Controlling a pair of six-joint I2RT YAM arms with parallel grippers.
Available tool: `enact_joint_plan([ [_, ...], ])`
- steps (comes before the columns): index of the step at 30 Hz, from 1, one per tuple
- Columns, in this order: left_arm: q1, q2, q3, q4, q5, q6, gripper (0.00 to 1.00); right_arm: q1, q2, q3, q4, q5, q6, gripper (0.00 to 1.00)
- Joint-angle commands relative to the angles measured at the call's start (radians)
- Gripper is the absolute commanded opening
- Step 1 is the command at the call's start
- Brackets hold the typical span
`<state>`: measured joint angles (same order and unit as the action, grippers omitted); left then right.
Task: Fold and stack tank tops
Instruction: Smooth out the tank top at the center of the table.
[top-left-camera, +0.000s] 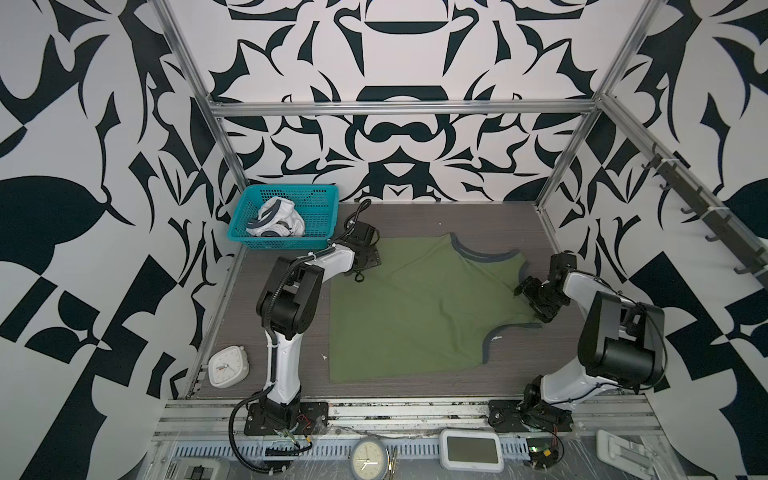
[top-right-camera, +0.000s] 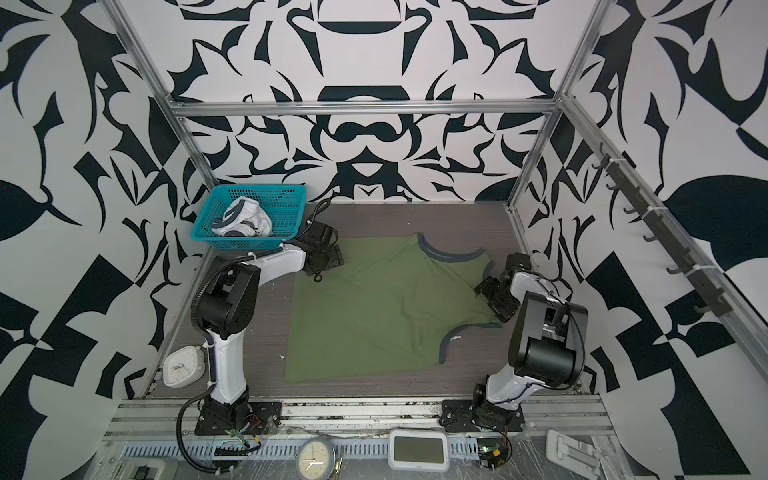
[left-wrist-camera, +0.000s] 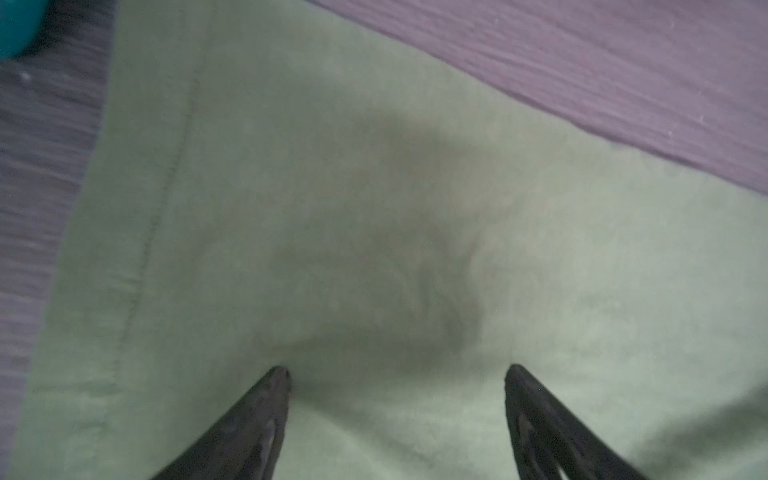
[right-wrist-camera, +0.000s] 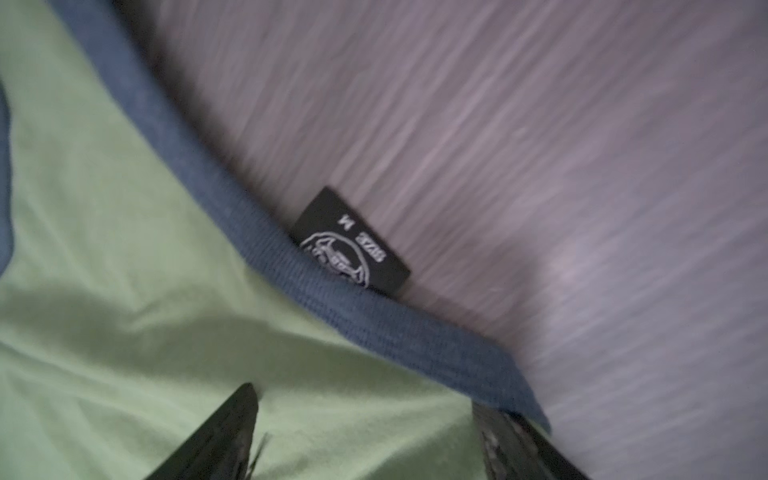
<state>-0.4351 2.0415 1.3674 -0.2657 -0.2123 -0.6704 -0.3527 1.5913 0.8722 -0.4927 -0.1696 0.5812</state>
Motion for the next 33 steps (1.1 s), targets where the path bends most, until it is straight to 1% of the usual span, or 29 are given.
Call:
enact_joint_plan([
  [1,0.034,0.068,-0.008,-0.034,-0.015,-0.020,0.84,-0.008,-0.049,0.024,-0.056,0.072,-0.007,0.83],
  [4,0.035,0.074,0.003,-0.037,-0.014,-0.015,0.84,-0.008,-0.129,0.018,-0.091,0.099,-0.013,0.80],
  [7,0.032,0.078,0.011,-0.043,-0.011,-0.014,0.84,-0.008,-0.222,-0.020,-0.130,0.160,-0.013,0.79],
  [12,0.032,0.069,0.016,-0.055,-0.012,-0.015,0.84,-0.008,-0.347,-0.130,-0.149,0.206,0.034,0.79],
  [15,0.031,0.062,0.018,-0.067,-0.010,-0.017,0.84,-0.008,-0.370,-0.192,-0.124,0.216,0.063,0.78],
  [19,0.031,0.069,0.028,-0.083,-0.016,-0.017,0.84,-0.008,-0.331,-0.232,-0.061,0.169,0.077,0.72],
  [20,0.031,0.071,0.029,-0.086,-0.020,-0.018,0.84,-0.008,-0.309,-0.236,-0.043,0.164,0.075,0.70],
  [25,0.030,0.069,0.023,-0.088,-0.041,-0.024,0.84,-0.007,-0.192,-0.213,0.034,0.114,0.069,0.45],
  [27,0.031,0.068,0.016,-0.081,-0.053,-0.031,0.84,-0.008,-0.151,-0.188,0.055,0.102,0.065,0.32],
  [28,0.031,0.068,0.012,-0.079,-0.058,-0.035,0.84,-0.008,-0.137,-0.175,0.064,0.098,0.064,0.27],
  [29,0.031,0.068,0.008,-0.076,-0.063,-0.039,0.84,-0.008,-0.124,-0.158,0.076,0.093,0.067,0.24],
  [33,0.031,0.066,-0.007,-0.072,-0.092,-0.051,0.84,-0.008,-0.083,-0.095,0.177,0.004,0.092,0.18],
])
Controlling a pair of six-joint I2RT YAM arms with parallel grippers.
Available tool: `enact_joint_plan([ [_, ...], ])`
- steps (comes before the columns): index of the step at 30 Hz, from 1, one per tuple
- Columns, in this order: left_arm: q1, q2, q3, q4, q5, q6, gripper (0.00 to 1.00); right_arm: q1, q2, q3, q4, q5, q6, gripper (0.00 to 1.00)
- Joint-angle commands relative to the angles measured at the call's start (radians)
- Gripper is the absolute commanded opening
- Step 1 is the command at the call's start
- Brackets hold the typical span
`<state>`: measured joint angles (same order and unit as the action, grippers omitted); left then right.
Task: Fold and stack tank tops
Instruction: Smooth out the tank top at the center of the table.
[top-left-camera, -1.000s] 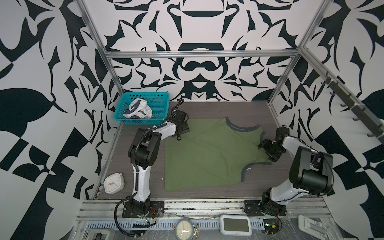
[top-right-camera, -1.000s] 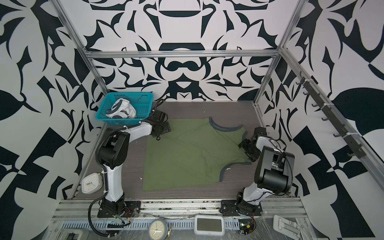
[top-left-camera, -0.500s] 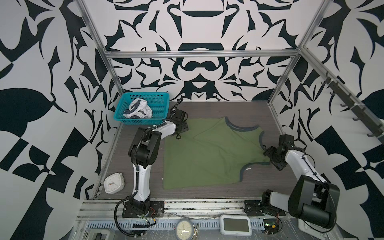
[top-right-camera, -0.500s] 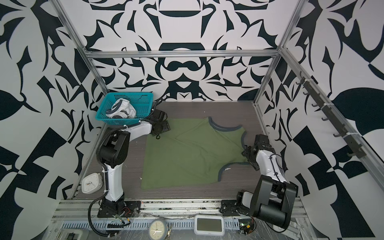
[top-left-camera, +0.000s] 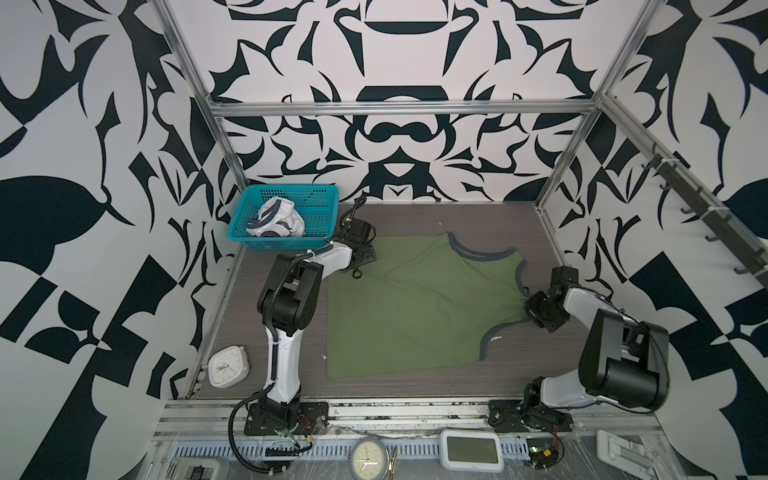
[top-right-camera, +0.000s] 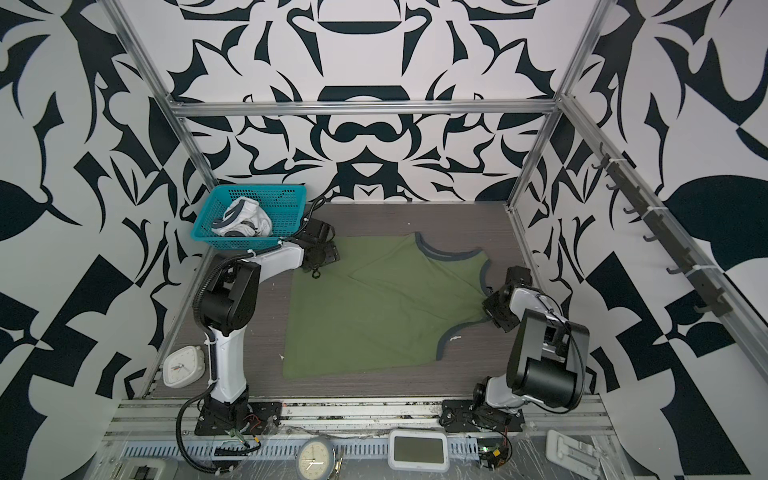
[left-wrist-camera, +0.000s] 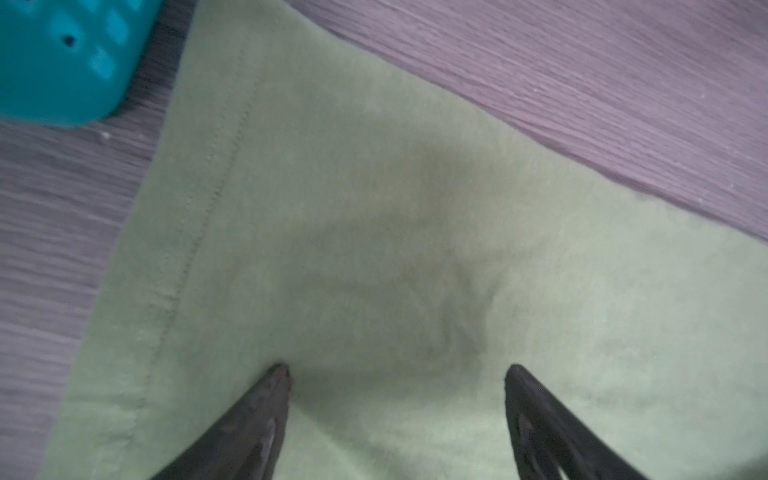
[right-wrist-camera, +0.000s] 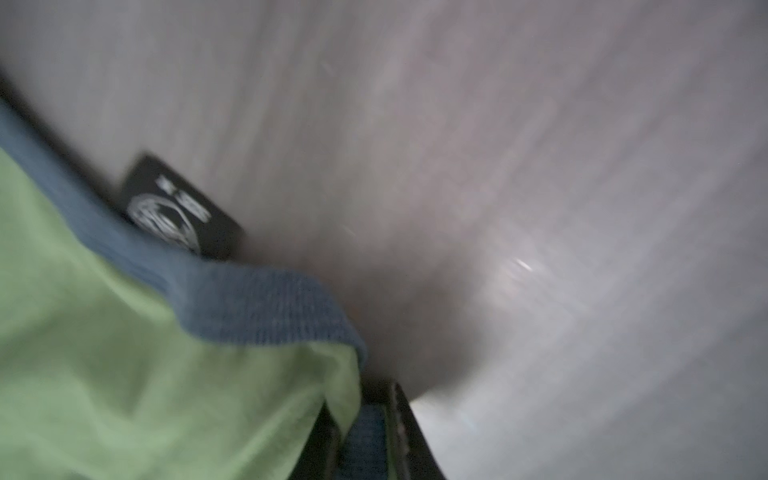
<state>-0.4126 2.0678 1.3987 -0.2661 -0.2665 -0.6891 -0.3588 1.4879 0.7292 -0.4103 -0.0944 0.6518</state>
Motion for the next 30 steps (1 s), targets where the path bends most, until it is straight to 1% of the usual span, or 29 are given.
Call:
enact_joint_plan([
  [1,0.008,0.037,-0.044,-0.073,-0.048,-0.038,0.84,-0.002,0.031,0.060,0.142,-0.112,0.029,0.17],
  [2,0.008,0.035,-0.050,-0.073,-0.054,-0.041,0.88,-0.002,0.044,0.079,0.169,-0.140,0.044,0.17],
  [4,0.008,0.031,-0.058,-0.068,-0.059,-0.041,0.88,-0.002,0.069,0.123,0.212,-0.201,0.053,0.16],
  [6,0.009,0.034,-0.058,-0.069,-0.056,-0.040,0.88,-0.003,0.079,0.166,0.210,-0.208,0.057,0.16],
  [8,0.008,0.035,-0.061,-0.067,-0.054,-0.039,0.88,-0.013,0.071,0.189,0.195,-0.211,0.049,0.20],
  [9,0.008,0.033,-0.066,-0.061,-0.048,-0.038,0.88,-0.021,0.061,0.188,0.197,-0.219,0.050,0.24],
  [11,0.009,0.029,-0.081,-0.045,-0.038,-0.042,0.88,-0.039,0.034,0.175,0.202,-0.229,0.051,0.35],
  [14,0.008,0.028,-0.100,-0.022,-0.026,-0.048,0.88,-0.072,0.002,0.171,0.145,-0.208,0.046,0.52],
  [15,0.009,0.029,-0.105,-0.015,-0.022,-0.049,0.88,-0.082,-0.006,0.167,0.123,-0.190,0.045,0.57],
  [17,0.008,0.033,-0.111,-0.001,-0.012,-0.050,0.88,-0.095,-0.009,0.167,0.100,-0.175,0.047,0.60],
  [19,0.009,0.038,-0.113,0.006,-0.003,-0.049,0.88,-0.098,-0.004,0.170,0.093,-0.168,0.043,0.59],
  [24,0.008,0.046,-0.117,0.019,0.005,-0.049,0.88,-0.099,0.029,0.160,0.049,-0.150,0.042,0.54],
  [27,0.008,0.048,-0.118,0.028,0.013,-0.049,0.88,-0.098,0.051,0.141,0.068,-0.181,0.055,0.46],
  [30,0.008,0.053,-0.113,0.033,0.020,-0.049,0.88,-0.099,0.075,0.155,0.044,-0.164,0.055,0.43],
])
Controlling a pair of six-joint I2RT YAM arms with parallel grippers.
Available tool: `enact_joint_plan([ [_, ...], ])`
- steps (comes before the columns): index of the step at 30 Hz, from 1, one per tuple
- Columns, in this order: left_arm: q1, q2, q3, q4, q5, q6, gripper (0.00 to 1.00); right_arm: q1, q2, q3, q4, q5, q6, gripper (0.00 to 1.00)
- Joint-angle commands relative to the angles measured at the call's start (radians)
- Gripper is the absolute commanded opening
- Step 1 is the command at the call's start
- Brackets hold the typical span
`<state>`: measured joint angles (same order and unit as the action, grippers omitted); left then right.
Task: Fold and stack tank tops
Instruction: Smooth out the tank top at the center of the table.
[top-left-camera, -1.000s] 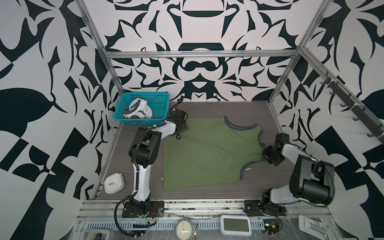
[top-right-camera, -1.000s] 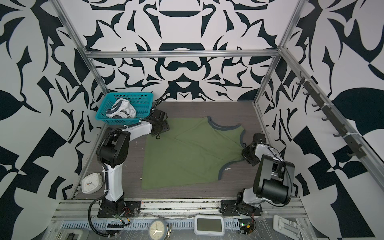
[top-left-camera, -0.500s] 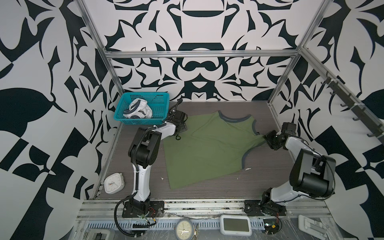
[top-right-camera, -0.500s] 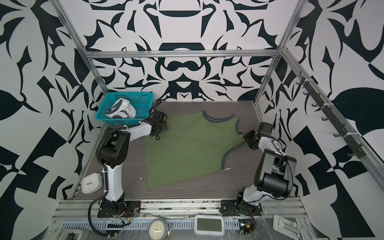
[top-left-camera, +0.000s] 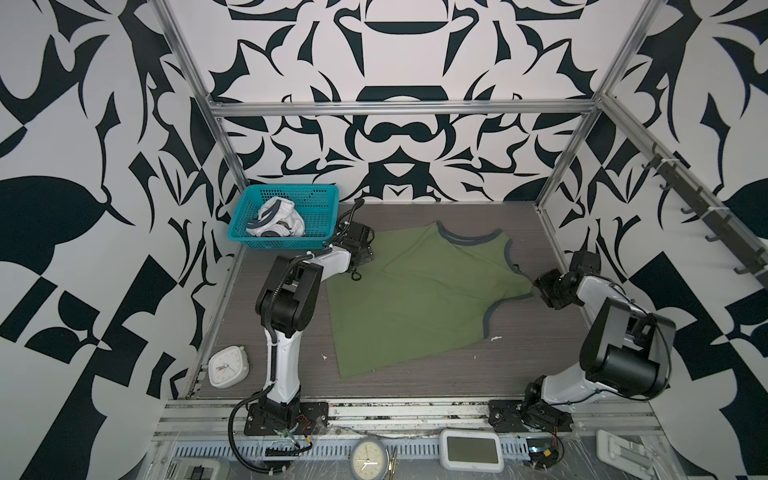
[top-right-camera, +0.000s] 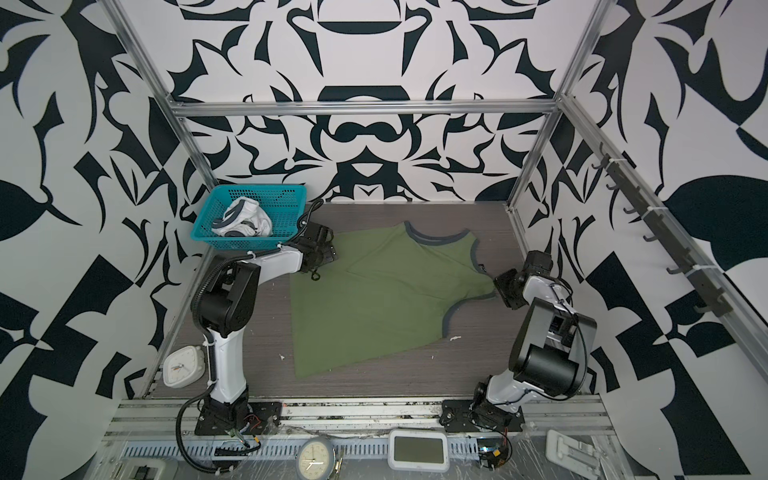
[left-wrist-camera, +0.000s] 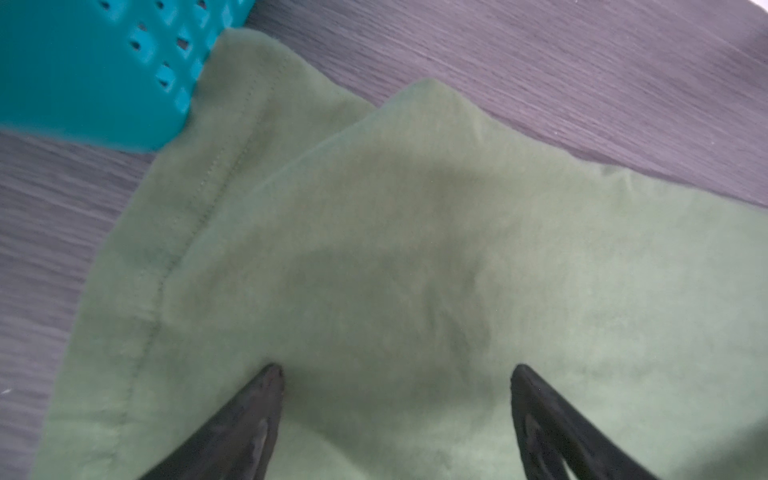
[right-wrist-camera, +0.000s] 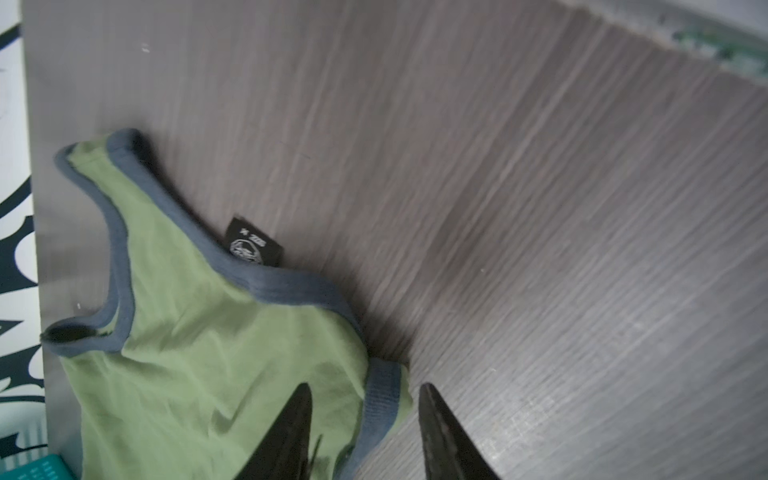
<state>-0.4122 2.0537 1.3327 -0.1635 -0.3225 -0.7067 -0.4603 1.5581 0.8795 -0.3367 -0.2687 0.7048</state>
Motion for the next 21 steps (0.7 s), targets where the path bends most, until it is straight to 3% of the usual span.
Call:
enact_joint_plan([
  [1,0.007,0.069,-0.047,-0.070,0.076,-0.031,0.88,0.004,0.011,0.007,-0.034,0.019,0.000,0.43],
  [5,0.008,0.075,-0.044,-0.071,0.077,-0.031,0.88,0.014,0.057,0.024,-0.045,0.003,-0.004,0.37],
  [10,0.008,0.077,-0.042,-0.071,0.076,-0.033,0.88,0.041,0.095,0.045,-0.055,0.006,-0.015,0.37],
  [21,0.007,0.080,-0.047,-0.071,0.073,-0.035,0.88,0.112,0.083,0.090,-0.122,0.062,-0.041,0.53],
])
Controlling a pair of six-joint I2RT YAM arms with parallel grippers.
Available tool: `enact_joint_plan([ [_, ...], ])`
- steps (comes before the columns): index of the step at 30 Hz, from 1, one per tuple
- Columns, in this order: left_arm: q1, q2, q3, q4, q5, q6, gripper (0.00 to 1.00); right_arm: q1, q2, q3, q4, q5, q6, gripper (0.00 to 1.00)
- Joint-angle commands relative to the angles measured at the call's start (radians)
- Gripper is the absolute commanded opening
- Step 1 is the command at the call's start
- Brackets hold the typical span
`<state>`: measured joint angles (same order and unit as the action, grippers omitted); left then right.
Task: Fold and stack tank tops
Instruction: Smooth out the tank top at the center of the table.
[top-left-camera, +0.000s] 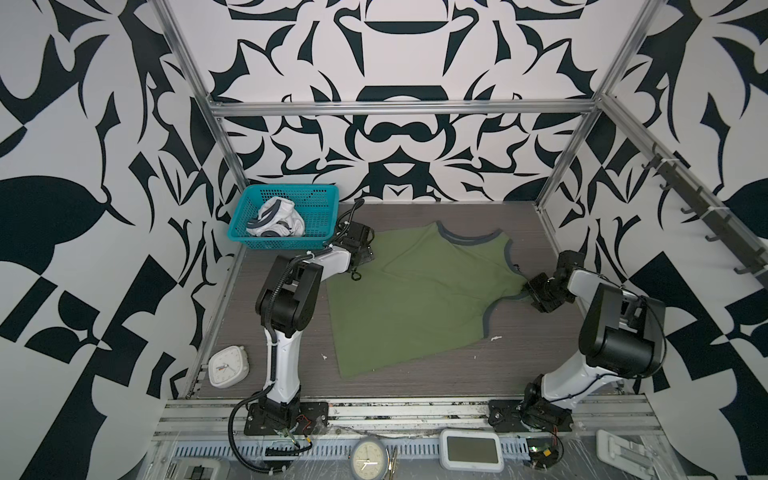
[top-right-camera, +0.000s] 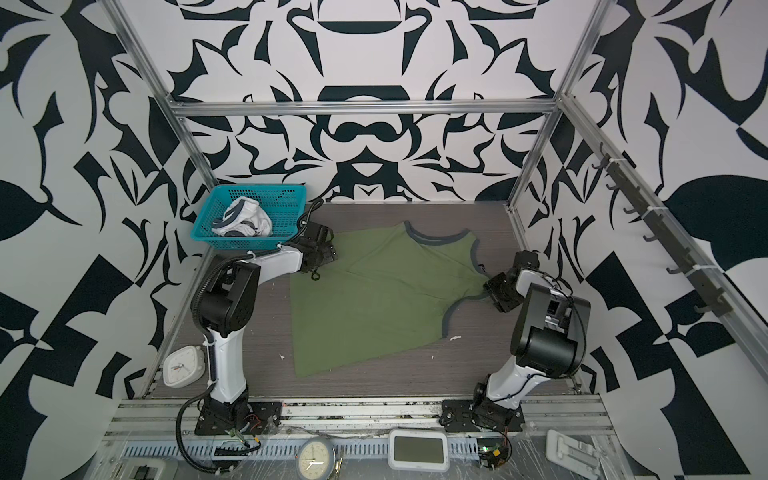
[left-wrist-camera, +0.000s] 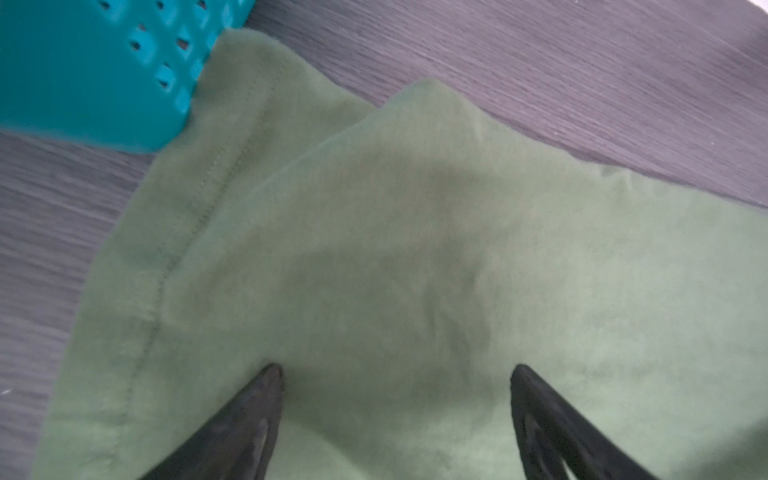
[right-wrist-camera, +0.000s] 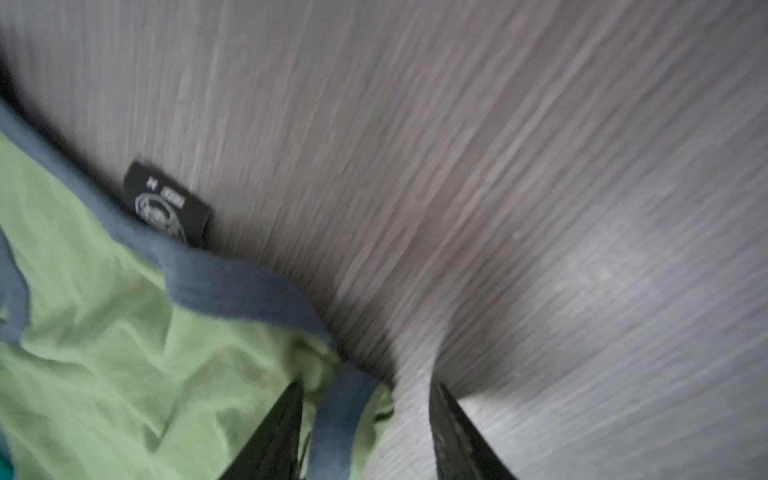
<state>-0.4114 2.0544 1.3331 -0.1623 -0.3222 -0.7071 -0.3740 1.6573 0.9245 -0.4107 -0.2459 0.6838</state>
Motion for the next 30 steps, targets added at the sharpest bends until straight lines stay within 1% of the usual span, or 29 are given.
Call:
enact_joint_plan([
  [1,0.007,0.079,-0.047,-0.073,0.073,-0.034,0.88,0.026,-0.012,0.044,-0.052,0.040,-0.021,0.53],
  [4,0.007,0.078,-0.049,-0.074,0.070,-0.034,0.88,0.026,-0.001,0.036,-0.052,0.049,-0.023,0.51],
  [10,0.006,0.076,-0.052,-0.072,0.069,-0.032,0.88,0.018,-0.036,0.015,-0.074,0.098,-0.033,0.45],
  [11,0.007,0.076,-0.053,-0.072,0.069,-0.032,0.88,0.012,-0.040,0.010,-0.078,0.099,-0.038,0.42],
  [16,0.007,0.075,-0.055,-0.071,0.069,-0.032,0.88,0.004,-0.043,-0.007,-0.091,0.095,-0.052,0.36],
  [18,0.008,0.076,-0.055,-0.072,0.067,-0.032,0.88,0.005,-0.049,-0.015,-0.098,0.094,-0.054,0.33],
  [25,0.007,0.078,-0.055,-0.073,0.064,-0.034,0.88,0.003,-0.117,-0.065,-0.109,0.137,-0.062,0.30],
  [28,0.006,0.078,-0.055,-0.072,0.064,-0.034,0.88,0.002,-0.113,-0.071,-0.106,0.128,-0.069,0.24],
  [30,0.007,0.076,-0.056,-0.072,0.064,-0.034,0.88,0.001,-0.105,-0.068,-0.101,0.116,-0.068,0.18],
])
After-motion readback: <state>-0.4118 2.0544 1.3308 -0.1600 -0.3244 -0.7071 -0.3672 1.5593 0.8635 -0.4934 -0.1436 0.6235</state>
